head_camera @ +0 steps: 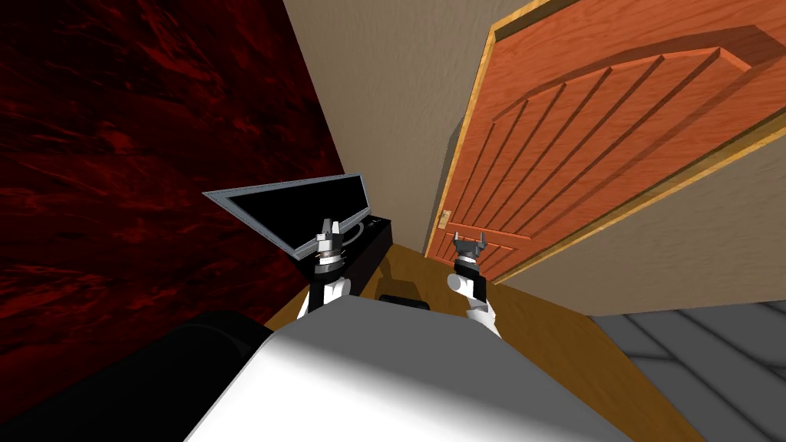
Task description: Pull the door open
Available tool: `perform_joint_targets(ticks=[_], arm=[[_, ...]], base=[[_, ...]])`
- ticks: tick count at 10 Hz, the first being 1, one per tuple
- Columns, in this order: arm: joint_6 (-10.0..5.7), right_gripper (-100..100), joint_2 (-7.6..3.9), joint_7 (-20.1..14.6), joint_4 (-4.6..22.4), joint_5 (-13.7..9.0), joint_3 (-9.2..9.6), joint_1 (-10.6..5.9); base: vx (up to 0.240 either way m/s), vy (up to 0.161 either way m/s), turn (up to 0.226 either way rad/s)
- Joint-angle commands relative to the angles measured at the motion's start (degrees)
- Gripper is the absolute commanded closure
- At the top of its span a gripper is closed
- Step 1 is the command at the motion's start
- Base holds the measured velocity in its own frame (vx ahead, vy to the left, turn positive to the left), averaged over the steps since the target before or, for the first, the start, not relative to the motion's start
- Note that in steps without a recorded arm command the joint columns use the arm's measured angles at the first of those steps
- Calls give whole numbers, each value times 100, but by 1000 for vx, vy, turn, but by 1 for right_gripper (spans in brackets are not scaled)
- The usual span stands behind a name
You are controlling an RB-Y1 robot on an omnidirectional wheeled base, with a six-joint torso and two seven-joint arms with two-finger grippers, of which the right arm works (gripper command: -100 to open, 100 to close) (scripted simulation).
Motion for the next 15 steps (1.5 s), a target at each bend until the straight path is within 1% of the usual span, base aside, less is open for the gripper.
perform_joint_targets(ticks=[1, 2, 5, 6, 12, 15], arm=[[-2, -100, -57, -140, 279, -283, 30, -127], [-2, -100, -57, -140, 279, -283, 30, -127], [14, -100, -153, -366, 780, -792, 70, -394], [14, -100, -153, -366, 791, -792, 70, -394], [43, -100, -326, -794, 1760, -1757, 147, -900], [56, -100, -399, -983, 2190, -2185, 182, -1124]], base=[[98, -42, 103], [57, -25, 15], [69, -28, 72], [65, -38, 27], [83, -47, 78], [78, -51, 79]])
